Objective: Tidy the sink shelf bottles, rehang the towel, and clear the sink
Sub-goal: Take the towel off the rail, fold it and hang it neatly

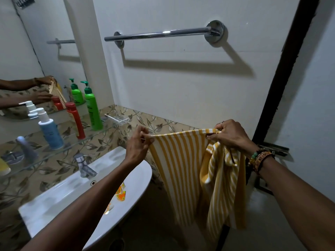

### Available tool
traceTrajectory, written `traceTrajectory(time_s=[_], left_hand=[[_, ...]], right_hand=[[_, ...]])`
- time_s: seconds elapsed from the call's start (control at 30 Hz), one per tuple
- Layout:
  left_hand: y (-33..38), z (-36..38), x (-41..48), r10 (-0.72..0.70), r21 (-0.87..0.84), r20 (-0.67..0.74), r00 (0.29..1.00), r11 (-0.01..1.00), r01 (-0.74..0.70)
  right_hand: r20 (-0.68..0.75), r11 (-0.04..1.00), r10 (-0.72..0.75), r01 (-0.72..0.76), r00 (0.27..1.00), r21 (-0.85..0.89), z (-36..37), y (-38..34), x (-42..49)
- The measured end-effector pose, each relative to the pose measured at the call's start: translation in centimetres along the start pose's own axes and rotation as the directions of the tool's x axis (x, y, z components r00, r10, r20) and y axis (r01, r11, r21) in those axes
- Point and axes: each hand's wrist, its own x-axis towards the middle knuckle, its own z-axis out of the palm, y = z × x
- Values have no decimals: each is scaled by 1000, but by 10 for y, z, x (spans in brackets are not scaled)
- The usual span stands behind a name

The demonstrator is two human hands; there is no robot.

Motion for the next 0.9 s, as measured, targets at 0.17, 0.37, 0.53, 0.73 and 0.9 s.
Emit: traceTrajectory(time_s=[0.17, 0.37, 0.53, 0.73, 0.9], left_hand=[[-5, -3, 9, 226, 166, 28, 974, 960, -227], [-23, -4, 11, 133, 181, 296, 946, 965, -192], [-29, -2, 10, 103, 209, 350, 931, 960, -184], [-27, -4, 5, 139, 158, 412, 901, 962, -221], [-24, 0, 7, 207, 161, 180, 962, 958, -236]], right_hand=[[-12, 997, 48, -47, 999, 53, -3, 5, 0], [-61, 989, 94, -86, 994, 118, -2, 0, 0], [-89, 984, 86, -70, 992, 162, 2, -8, 1], [-111, 985, 88, -70, 990, 159, 1, -9, 3], [-106, 985, 91, -74, 990, 156, 2, -6, 3]])
